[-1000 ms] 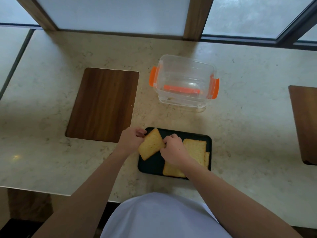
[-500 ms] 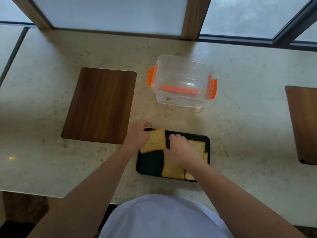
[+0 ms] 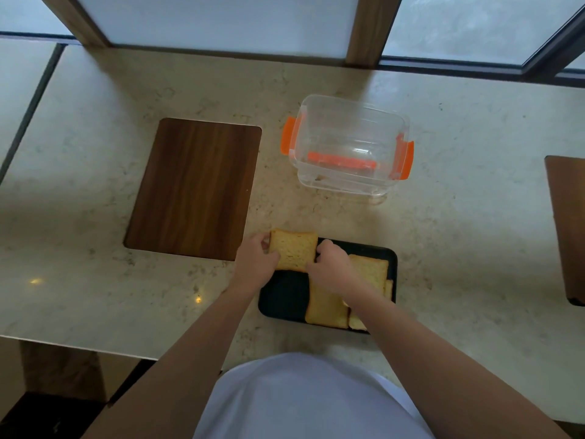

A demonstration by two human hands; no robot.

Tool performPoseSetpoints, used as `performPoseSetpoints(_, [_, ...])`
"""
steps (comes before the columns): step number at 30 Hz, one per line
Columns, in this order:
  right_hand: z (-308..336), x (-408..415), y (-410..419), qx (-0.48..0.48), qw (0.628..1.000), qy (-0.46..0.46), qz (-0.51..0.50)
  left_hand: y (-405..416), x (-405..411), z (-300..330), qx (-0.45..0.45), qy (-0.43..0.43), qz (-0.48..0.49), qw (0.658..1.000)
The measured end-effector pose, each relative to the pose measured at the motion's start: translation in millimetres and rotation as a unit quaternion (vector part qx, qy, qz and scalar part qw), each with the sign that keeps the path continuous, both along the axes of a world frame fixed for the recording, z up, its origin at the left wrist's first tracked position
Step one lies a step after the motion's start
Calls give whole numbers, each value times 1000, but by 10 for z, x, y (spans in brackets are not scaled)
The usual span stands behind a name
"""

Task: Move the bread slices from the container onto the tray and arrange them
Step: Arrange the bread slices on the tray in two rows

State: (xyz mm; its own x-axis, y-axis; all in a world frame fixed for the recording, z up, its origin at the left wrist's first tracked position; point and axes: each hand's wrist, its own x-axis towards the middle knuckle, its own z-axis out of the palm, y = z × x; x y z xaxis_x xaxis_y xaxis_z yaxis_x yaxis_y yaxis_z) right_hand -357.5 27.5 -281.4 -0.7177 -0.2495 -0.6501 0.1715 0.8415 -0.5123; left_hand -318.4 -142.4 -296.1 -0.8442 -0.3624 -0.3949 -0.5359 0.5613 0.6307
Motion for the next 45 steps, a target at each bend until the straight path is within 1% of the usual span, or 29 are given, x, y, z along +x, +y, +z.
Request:
performPoseSetpoints(1, [21, 10, 28, 28, 999, 23, 41, -16, -11, -17, 4, -4, -1, 1000])
performPoseSetpoints(3, [67, 30, 74, 107, 982, 70, 141, -46, -22, -45, 12, -14, 0, 1000])
performPoseSetpoints(5, [96, 39, 96, 145, 969, 71, 185, -60, -22, -62, 24, -21, 2, 999])
performPoseSetpoints(7, [109, 48, 109, 146, 972, 61, 173, -63, -24, -69, 29, -23, -4, 999])
performPoseSetpoints(9, [119, 50, 128, 152, 972, 70, 166, -62, -29, -63, 32, -20, -6, 999])
performPoseSetpoints(11, [136, 45, 138, 161, 967, 68, 187, -62, -25, -66, 38, -19, -2, 999])
performPoseSetpoints(13, [148, 39, 133, 159, 965, 47, 202, -65, -18, -69, 44, -21, 3, 999])
performPoseSetpoints(16, [172, 35, 132, 137, 970, 15, 200, -70, -17, -61, 48, -24, 4, 999])
performPoseSetpoints(20, [224, 24, 231, 110, 964, 40, 239, -70, -8, -44, 43, -18, -10, 999])
performPoseSetpoints(22, [239, 36, 299, 57, 971, 55, 226, -68, -10, -35, 39, -10, -30, 999])
performPoseSetpoints(23, [245, 55, 327, 24, 977, 62, 201, -65, -14, -29, 38, -9, -40, 998])
performPoseSetpoints(25, [257, 101, 353, -30, 992, 61, 109, -65, -19, -24, 28, -10, -43, 999])
performPoseSetpoints(27, [248, 133, 336, -47, 999, 21, 18, -72, -5, -25, 17, -17, -13, 1000])
performPoseSetpoints(28, [227, 151, 320, -42, 999, -13, -2, -76, 19, -23, 18, -24, 5, 1000])
performPoseSetpoints(30, [163, 216, 288, -22, 997, -77, -13, -84, 103, -22, 21, -35, 22, 999])
performPoseSetpoints(31, [123, 260, 281, -8, 996, -91, -14, -84, 165, -15, 20, -37, 21, 999])
performPoseSetpoints(34, [52, 383, 300, 28, 996, -78, -20, -56, 389, 23, 3, -9, 8, 1000])
performPoseSetpoints(36, [41, 427, 334, 19, 996, -73, -47, -15, 559, 34, -3, 12, -18, 1000])
performPoseSetpoints(37, [42, 435, 350, 15, 996, -73, -57, 10, 638, 30, 0, 10, -32, 999])
performPoseSetpoints(42, [56, 464, 354, 4, 994, -95, -56, 107, 835, 42, 28, -53, -70, 996])
performPoseSetpoints(45, [43, 485, 314, -5, 994, -99, -53, 142, 826, 66, 11, -72, -103, 992])
